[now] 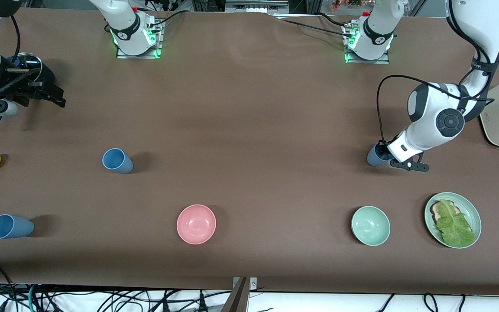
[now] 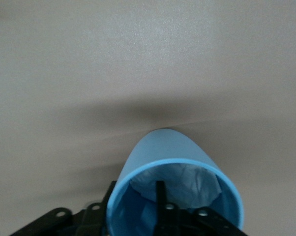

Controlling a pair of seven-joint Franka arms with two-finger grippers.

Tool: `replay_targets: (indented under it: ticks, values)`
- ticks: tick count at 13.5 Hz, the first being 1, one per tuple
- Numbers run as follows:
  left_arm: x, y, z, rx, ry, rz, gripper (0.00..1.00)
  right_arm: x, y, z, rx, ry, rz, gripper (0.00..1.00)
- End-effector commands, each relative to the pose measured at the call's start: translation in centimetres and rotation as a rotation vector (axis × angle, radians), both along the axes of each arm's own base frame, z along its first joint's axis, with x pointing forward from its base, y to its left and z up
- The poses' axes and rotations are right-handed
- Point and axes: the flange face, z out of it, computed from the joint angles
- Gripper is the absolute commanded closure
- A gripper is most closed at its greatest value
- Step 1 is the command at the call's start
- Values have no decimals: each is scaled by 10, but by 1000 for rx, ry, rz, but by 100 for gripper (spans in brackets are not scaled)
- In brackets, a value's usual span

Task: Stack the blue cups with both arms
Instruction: 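Set the cup mid-table with the left gripper while the right gripper reaches another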

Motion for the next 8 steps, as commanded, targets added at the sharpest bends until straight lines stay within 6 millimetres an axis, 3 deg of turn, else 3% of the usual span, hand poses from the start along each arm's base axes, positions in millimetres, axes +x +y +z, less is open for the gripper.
replay_targets:
  ticks: [1, 3, 4, 6, 8]
  values:
    - [9, 4, 15, 15, -25, -23, 100, 5, -4, -11, 12, 24, 2, 0]
    - [17, -8, 36, 13, -4, -19, 100, 15, -9, -31, 8, 59, 3, 0]
    - [25, -27, 50, 1, -8, -38, 100, 23, -11, -50, -12, 93, 8, 0]
    - [35, -78, 74, -45, 1, 20, 100, 35, -17, -85, -58, 147, 17, 0]
    - [33, -138, 83, -67, -1, 92, 100, 50, -20, -133, -51, 205, 16, 0]
